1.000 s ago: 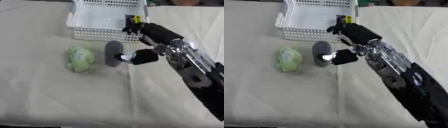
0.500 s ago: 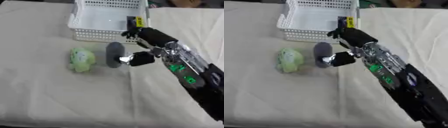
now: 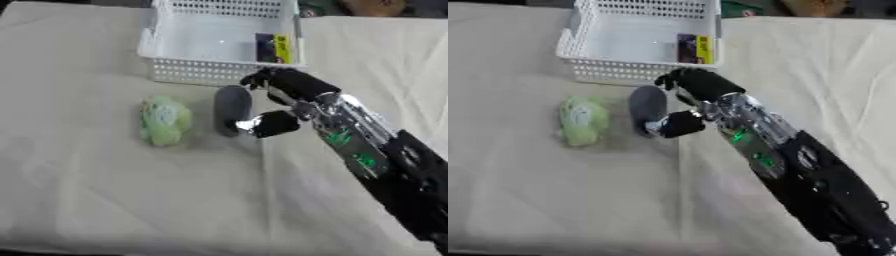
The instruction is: Pick up objects on the table and place them in the box.
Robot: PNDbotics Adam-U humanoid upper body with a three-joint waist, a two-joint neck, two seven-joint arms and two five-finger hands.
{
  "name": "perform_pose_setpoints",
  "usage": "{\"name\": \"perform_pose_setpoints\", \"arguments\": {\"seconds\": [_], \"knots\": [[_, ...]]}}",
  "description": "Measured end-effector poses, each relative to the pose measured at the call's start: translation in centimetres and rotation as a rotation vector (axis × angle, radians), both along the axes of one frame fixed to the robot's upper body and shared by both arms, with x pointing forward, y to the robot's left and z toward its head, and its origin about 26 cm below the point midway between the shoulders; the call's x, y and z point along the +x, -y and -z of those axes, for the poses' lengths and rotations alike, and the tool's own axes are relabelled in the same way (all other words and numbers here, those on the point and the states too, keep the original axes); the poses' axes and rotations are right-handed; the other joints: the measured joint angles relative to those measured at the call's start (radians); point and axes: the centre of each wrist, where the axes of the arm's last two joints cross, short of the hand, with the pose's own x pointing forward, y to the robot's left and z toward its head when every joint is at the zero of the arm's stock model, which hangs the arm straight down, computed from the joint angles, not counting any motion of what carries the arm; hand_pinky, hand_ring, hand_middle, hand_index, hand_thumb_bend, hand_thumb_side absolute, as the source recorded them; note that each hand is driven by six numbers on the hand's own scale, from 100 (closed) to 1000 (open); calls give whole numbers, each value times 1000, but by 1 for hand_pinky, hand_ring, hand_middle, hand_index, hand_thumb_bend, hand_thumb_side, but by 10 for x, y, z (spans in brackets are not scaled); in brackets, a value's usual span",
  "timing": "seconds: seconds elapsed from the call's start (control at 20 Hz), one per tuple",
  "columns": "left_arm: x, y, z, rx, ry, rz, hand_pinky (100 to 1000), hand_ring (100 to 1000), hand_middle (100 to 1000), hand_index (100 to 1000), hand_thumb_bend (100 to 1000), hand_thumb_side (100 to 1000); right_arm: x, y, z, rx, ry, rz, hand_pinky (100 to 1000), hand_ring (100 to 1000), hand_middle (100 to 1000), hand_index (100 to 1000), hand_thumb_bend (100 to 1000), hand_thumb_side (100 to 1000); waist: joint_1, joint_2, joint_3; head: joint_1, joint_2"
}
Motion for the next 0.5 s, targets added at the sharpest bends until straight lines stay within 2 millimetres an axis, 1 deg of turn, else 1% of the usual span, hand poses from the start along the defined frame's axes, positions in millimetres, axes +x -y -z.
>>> {"name": "perform_pose_setpoints", "arguments": {"seconds": [0.2, 0.5], "knots": [[0, 0, 0, 0, 1, 0, 613, 543, 594, 668, 100, 794, 3, 1, 3, -4, -3, 3, 921, 916, 790, 934, 570, 813, 0, 0, 2, 0, 0], [0, 0, 0, 0, 1, 1, 614, 543, 595, 669, 100, 794, 7, 3, 5, -10, -8, 9, 920, 914, 781, 928, 570, 819, 0, 3, 4, 0, -1]]}}
